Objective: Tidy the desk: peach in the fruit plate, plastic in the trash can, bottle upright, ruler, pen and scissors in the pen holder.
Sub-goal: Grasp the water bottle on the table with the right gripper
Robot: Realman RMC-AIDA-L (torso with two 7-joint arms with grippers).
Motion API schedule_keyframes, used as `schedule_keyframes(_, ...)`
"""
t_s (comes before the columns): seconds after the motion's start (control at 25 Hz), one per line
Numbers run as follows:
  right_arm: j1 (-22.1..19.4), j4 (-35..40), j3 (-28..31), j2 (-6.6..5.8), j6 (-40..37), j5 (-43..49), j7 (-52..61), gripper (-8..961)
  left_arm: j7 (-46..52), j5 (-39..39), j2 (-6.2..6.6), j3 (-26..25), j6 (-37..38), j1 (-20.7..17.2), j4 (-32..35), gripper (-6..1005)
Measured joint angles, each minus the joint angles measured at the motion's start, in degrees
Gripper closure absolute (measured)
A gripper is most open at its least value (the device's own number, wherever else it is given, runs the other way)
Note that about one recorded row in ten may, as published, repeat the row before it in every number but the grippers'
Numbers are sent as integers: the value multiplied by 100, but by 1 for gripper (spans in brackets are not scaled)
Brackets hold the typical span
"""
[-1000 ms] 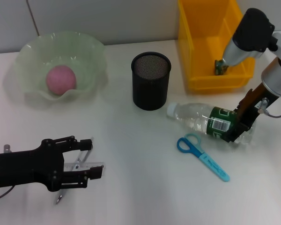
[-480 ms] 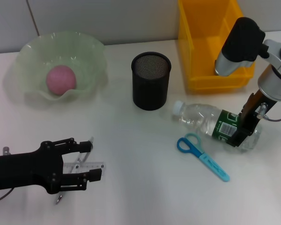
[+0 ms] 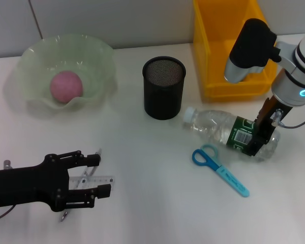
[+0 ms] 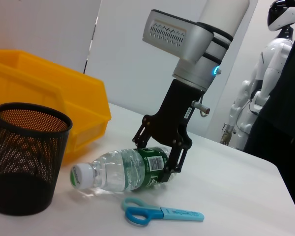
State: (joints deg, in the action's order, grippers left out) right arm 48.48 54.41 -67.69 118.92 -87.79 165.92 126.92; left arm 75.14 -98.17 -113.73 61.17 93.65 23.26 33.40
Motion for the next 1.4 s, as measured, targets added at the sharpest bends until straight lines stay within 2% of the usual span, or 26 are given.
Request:
schedule_keyframes(0.64,109,-403,-8,0,239,64,-1,181,0,0,0,-10,-4,32,0,168)
schedule_keyframes(1.4,85,-524,-13,0,333,74,18,182,0,0,0,-10,-5,11,0,168)
